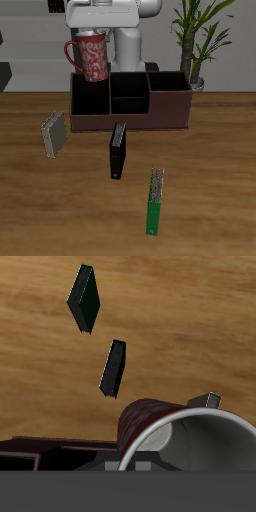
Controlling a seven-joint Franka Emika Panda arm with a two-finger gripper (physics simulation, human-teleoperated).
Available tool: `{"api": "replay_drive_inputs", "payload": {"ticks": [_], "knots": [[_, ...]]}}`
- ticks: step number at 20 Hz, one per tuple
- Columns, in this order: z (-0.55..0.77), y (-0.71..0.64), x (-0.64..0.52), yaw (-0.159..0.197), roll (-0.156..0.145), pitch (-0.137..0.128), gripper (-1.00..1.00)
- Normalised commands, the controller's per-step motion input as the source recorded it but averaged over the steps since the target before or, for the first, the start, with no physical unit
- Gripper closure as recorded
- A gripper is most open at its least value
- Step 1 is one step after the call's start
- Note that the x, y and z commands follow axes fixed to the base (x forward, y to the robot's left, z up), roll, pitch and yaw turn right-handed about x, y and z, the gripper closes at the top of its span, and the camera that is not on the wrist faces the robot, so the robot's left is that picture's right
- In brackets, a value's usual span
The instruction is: Place the red mug into the back desk caddy's left compartment
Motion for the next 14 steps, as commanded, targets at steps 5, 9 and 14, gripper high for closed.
{"api": "replay_drive_inputs", "payload": {"ticks": [5,9,14], "knots": [[-0.03,0.19,-0.24,-0.007,0.016,-0.007,1.0],[-0.06,0.22,-0.24,-0.015,0.004,0.01,1.0],[0.01,0.24,-0.24,-0.009,-0.007,0.004,1.0]]}}
